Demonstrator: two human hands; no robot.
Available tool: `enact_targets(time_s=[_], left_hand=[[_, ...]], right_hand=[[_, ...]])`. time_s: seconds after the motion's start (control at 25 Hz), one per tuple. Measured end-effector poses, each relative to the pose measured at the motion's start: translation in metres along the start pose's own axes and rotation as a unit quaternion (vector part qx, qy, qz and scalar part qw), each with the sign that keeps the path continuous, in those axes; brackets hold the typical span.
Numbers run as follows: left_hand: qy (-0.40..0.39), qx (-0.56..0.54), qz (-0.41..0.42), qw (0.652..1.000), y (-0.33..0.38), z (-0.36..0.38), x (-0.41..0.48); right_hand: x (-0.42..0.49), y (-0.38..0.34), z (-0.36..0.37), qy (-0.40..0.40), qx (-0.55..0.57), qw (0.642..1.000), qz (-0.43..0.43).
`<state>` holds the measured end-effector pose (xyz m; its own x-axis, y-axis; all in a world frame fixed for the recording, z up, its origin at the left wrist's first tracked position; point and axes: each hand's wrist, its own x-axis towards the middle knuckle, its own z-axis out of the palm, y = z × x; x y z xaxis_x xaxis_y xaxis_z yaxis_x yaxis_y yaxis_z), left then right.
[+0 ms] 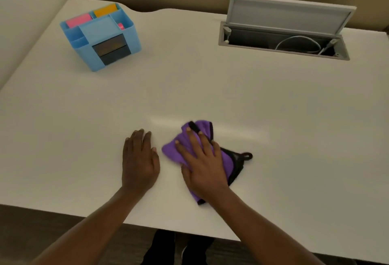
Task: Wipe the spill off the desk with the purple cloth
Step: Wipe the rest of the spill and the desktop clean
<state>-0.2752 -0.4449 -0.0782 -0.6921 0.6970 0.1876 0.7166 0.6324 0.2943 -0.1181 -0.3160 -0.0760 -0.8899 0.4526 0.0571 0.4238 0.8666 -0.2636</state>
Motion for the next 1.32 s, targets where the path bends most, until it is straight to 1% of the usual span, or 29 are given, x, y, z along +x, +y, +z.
enact_targets(time_s=[0.04,0.08,0.12,0.2,0.24,0.28,0.32,0.36,0.4,0.48,0.52,0.56,0.6,0.64,0.68,0.76,0.8,0.84,0.88,0.92,0.96,1.04,1.08,1.12,1.16,1.2,1.24,1.32], left_hand=[[0.002,0.005,0.000,1.000,-0.002,0.001,-0.001],[0.003,0.009,0.001,1.000,-0.003,0.002,-0.002],[0.002,0.013,0.003,1.000,-0.002,0.004,-0.001],[-0.001,0.020,0.005,1.000,0.000,0.006,-0.001],[-0.005,0.022,0.006,1.000,0.001,0.006,0.000],[-0.008,0.026,0.003,1.000,0.002,0.006,0.001],[-0.010,0.029,0.000,1.000,0.002,0.006,0.002],[-0.008,0.031,-0.003,0.999,0.000,0.006,0.001],[-0.007,0.031,-0.004,0.999,0.000,0.007,0.001],[-0.002,0.033,-0.003,0.999,-0.004,0.007,-0.002],[0.002,0.034,-0.001,0.999,-0.005,0.008,-0.002],[0.004,0.038,-0.001,0.999,-0.007,0.008,-0.002],[0.005,0.041,-0.001,0.999,-0.006,0.010,-0.001],[0.005,0.044,-0.002,0.999,-0.005,0.011,-0.001],[0.004,0.049,-0.005,0.999,-0.003,0.011,0.000],[0.000,0.060,-0.010,0.998,0.000,0.011,0.001],[0.000,0.064,-0.007,0.998,0.001,0.010,0.002],[0.001,0.069,-0.001,0.998,0.003,0.009,0.003],[0.001,0.076,0.003,0.997,0.004,0.008,0.003],[0.000,0.082,0.002,0.997,0.004,0.008,0.003],[0.000,0.087,-0.002,0.996,0.003,0.007,0.002],[0.005,0.085,-0.010,0.996,0.000,0.008,-0.003],[0.011,0.083,-0.006,0.996,-0.001,0.009,-0.004],[0.016,0.085,-0.001,0.996,-0.002,0.010,-0.004],[0.017,0.086,0.001,0.996,-0.003,0.011,-0.004],[0.017,0.086,0.002,0.996,-0.003,0.013,-0.002],[0.020,0.087,0.006,0.996,-0.004,0.014,-0.001],[0.031,0.093,0.013,0.995,-0.005,0.017,0.001]], right_hand=[[-0.020,0.023,-0.006,-0.006,-0.006,1.000,-0.015],[-0.032,0.056,-0.016,-0.003,-0.020,1.000,-0.009],[-0.034,0.092,-0.030,-0.001,-0.038,0.999,0.020],[-0.013,0.158,-0.058,0.022,-0.074,0.988,0.132],[0.010,0.177,-0.070,0.037,-0.079,0.976,0.197],[0.036,0.181,-0.076,0.053,-0.065,0.964,0.253],[0.061,0.171,-0.077,0.059,-0.049,0.955,0.287],[0.079,0.150,-0.071,0.053,-0.038,0.956,0.287],[0.086,0.125,-0.062,0.048,-0.027,0.966,0.253],[0.062,0.075,-0.033,0.024,-0.014,0.992,0.126],[0.033,0.064,-0.022,0.006,-0.011,0.998,0.067],[0.003,0.066,-0.018,0.006,-0.012,1.000,0.027],[-0.021,0.088,-0.026,0.009,-0.008,1.000,0.014],[-0.034,0.122,-0.040,0.015,-0.011,0.999,0.027],[-0.038,0.159,-0.055,0.026,-0.028,0.997,0.072],[-0.019,0.226,-0.088,0.044,-0.076,0.975,0.206],[0.001,0.244,-0.098,0.055,-0.080,0.958,0.270],[0.024,0.247,-0.103,0.059,-0.068,0.944,0.317],[0.045,0.236,-0.101,0.062,-0.056,0.937,0.340],[0.058,0.215,-0.094,0.061,-0.043,0.939,0.336],[0.059,0.189,-0.081,0.063,-0.042,0.951,0.299],[0.022,0.140,-0.048,0.042,-0.049,0.983,0.174],[-0.009,0.125,-0.037,0.036,-0.044,0.991,0.120],[-0.037,0.122,-0.038,0.017,-0.024,0.995,0.091],[-0.051,0.135,-0.047,0.012,-0.017,0.997,0.078],[-0.050,0.163,-0.056,0.027,-0.029,0.996,0.082],[-0.038,0.193,-0.068,0.037,-0.053,0.992,0.112],[0.016,0.236,-0.096,0.046,-0.073,0.969,0.232]])
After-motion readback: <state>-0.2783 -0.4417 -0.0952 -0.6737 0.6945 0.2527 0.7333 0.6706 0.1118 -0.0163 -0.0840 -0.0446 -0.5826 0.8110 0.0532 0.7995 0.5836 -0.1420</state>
